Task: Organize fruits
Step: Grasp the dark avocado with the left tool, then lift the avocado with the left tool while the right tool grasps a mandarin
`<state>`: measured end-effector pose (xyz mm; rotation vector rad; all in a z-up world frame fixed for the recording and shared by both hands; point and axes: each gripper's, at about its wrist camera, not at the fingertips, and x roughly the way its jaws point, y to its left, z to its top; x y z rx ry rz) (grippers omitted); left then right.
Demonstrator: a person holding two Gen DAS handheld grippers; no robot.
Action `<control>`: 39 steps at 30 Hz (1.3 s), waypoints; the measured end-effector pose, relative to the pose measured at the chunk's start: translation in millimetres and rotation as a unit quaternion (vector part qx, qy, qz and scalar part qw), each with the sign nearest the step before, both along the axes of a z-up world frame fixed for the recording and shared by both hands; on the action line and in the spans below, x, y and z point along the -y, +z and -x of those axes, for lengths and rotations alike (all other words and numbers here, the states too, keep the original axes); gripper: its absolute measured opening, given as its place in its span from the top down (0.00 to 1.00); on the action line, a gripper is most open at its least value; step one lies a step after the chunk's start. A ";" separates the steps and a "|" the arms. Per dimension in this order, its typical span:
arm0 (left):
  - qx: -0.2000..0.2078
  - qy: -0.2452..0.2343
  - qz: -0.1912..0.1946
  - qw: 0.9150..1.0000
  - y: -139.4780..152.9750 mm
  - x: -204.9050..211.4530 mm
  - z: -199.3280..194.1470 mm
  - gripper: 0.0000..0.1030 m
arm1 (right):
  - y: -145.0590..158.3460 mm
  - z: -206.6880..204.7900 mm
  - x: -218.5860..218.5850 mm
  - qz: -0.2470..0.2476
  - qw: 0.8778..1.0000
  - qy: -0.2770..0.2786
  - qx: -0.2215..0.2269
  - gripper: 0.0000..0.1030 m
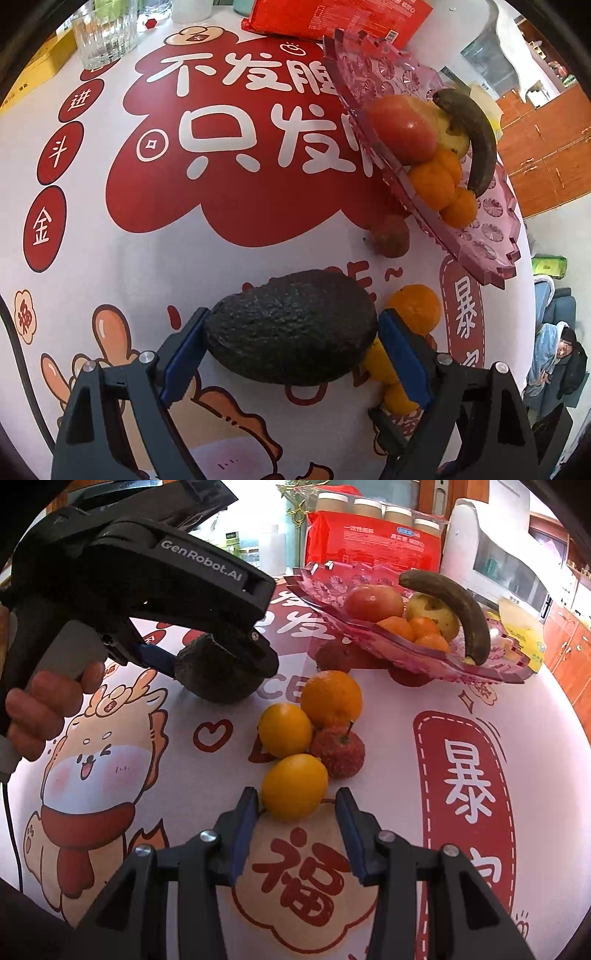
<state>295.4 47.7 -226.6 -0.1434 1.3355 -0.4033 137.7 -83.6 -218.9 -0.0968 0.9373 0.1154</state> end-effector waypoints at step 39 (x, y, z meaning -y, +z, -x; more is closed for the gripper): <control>0.029 0.049 -0.046 0.997 43.7 -22.8 50.5 0.18 | 52.8 11.5 8.8 -0.055 0.998 0.019 0.018 0.68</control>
